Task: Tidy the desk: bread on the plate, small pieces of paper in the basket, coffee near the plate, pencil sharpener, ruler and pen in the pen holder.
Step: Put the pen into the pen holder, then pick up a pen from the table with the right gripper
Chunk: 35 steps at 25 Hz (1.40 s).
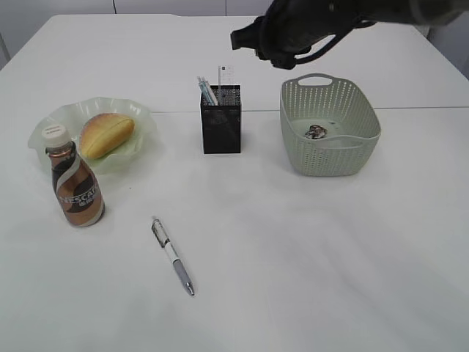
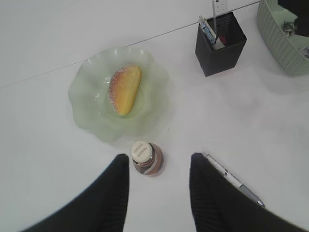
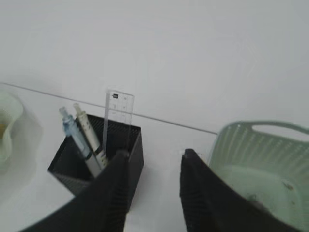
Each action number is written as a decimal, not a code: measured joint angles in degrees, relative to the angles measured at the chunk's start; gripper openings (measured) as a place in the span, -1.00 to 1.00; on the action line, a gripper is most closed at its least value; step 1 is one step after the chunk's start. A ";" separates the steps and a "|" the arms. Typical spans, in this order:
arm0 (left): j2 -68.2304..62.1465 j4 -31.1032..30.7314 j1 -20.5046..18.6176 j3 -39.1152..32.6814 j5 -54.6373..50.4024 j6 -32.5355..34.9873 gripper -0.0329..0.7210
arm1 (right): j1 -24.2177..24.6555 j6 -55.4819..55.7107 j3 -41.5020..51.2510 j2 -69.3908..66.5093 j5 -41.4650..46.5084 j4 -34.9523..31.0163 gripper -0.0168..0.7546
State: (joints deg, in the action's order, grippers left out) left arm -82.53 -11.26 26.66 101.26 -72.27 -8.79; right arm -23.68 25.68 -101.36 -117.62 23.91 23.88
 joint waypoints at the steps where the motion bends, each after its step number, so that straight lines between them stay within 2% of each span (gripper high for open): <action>1: 0.00 0.00 0.00 0.00 0.00 0.00 -0.10 | -1.06 0.00 0.00 1.25 2.92 -0.14 -0.30; 7: 0.00 0.00 0.00 0.00 0.00 0.00 -0.10 | -7.43 -0.49 -0.13 5.33 23.34 -3.02 -0.34; 10: 0.00 0.00 0.00 0.00 0.00 0.00 -0.10 | -10.31 -3.22 -0.13 5.46 33.42 -7.16 -0.34; 13: 0.00 0.00 0.00 0.00 0.00 0.00 -0.10 | -12.35 -6.99 -0.13 5.46 39.91 -13.60 -0.30; 20: 0.00 1.27 0.00 0.00 0.00 -0.21 -0.10 | -13.96 -13.38 -0.81 5.15 44.98 -25.76 -0.10; 30: 0.00 6.27 0.00 0.00 0.00 -1.31 -0.10 | -14.28 -13.51 -14.02 -5.62 46.60 -35.17 -0.05; 35: 0.00 6.82 0.00 0.00 0.00 -1.42 -0.10 | -14.76 -13.60 -16.10 -10.51 46.60 -36.46 -0.05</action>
State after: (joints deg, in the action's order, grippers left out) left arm -82.53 -4.45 26.66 101.26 -72.27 -10.21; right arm -38.44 12.08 -117.47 -128.13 70.51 -12.58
